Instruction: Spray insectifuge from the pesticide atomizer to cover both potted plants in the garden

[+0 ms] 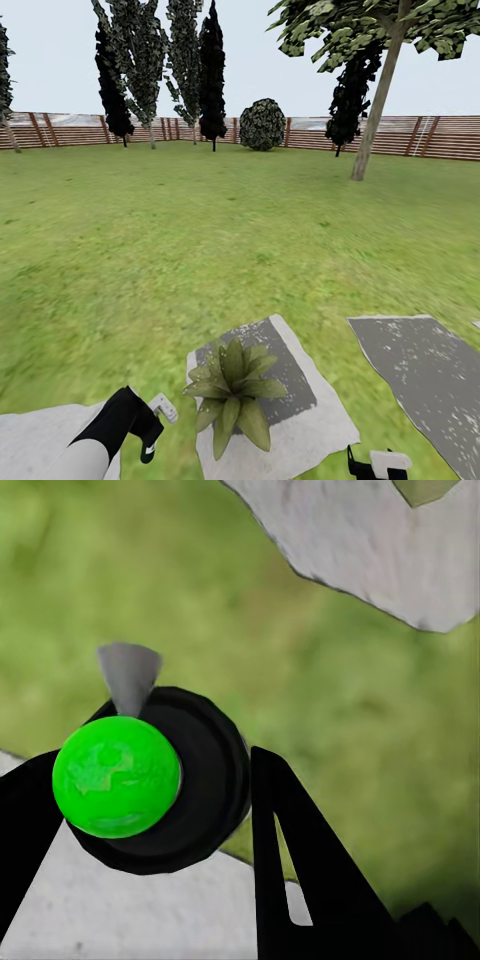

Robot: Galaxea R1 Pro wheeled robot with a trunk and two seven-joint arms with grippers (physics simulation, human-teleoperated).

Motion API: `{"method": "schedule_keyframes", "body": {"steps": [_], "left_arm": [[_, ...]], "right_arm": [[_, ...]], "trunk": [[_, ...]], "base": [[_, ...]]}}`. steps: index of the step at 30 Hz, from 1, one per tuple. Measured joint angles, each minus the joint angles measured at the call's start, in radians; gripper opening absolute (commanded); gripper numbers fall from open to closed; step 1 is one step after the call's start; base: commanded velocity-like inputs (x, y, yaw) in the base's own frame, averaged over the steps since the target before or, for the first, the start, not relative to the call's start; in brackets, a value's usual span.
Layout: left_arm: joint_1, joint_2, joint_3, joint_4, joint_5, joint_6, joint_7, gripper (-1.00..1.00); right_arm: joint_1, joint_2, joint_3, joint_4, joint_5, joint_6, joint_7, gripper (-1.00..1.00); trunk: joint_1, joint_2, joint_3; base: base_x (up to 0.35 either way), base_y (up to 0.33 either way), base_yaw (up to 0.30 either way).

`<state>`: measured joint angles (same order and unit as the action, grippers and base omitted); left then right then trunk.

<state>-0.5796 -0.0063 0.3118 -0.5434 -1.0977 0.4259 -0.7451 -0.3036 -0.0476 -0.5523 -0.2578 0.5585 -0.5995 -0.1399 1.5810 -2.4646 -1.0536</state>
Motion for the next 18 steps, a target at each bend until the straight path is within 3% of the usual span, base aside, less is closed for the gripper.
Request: {"method": "schedule_keyframes", "body": {"steps": [3,6,9,14,18], "left_arm": [[0.000,0.028,0.008,-0.007,-0.002,0.006,0.005,-1.00],[0.000,0.036,0.009,-0.012,0.003,0.007,0.005,-1.00],[0.000,0.032,0.010,-0.016,0.006,0.008,0.013,-1.00],[0.000,0.019,0.010,-0.004,0.017,0.032,0.118,-1.00],[0.000,0.003,0.009,-0.001,0.015,0.032,0.124,-1.00]], "right_arm": [[0.001,0.001,0.000,0.000,0.000,0.000,0.000,1.00],[0.001,0.001,0.000,0.000,0.000,0.000,0.000,1.00],[0.000,0.002,0.000,0.000,0.000,0.000,0.000,1.00],[0.001,0.001,0.000,0.000,0.000,0.000,0.000,1.00],[0.000,0.001,0.000,0.000,0.001,0.000,0.000,1.00]], "trunk": [[0.000,0.000,0.000],[0.000,0.000,0.000],[0.000,0.000,0.000],[0.000,0.000,0.000],[0.000,0.000,0.000]], "base": [[0.000,0.000,0.147],[0.000,0.000,0.249],[0.000,0.000,0.197],[0.000,0.000,0.027],[0.000,-0.019,0.001]]}}
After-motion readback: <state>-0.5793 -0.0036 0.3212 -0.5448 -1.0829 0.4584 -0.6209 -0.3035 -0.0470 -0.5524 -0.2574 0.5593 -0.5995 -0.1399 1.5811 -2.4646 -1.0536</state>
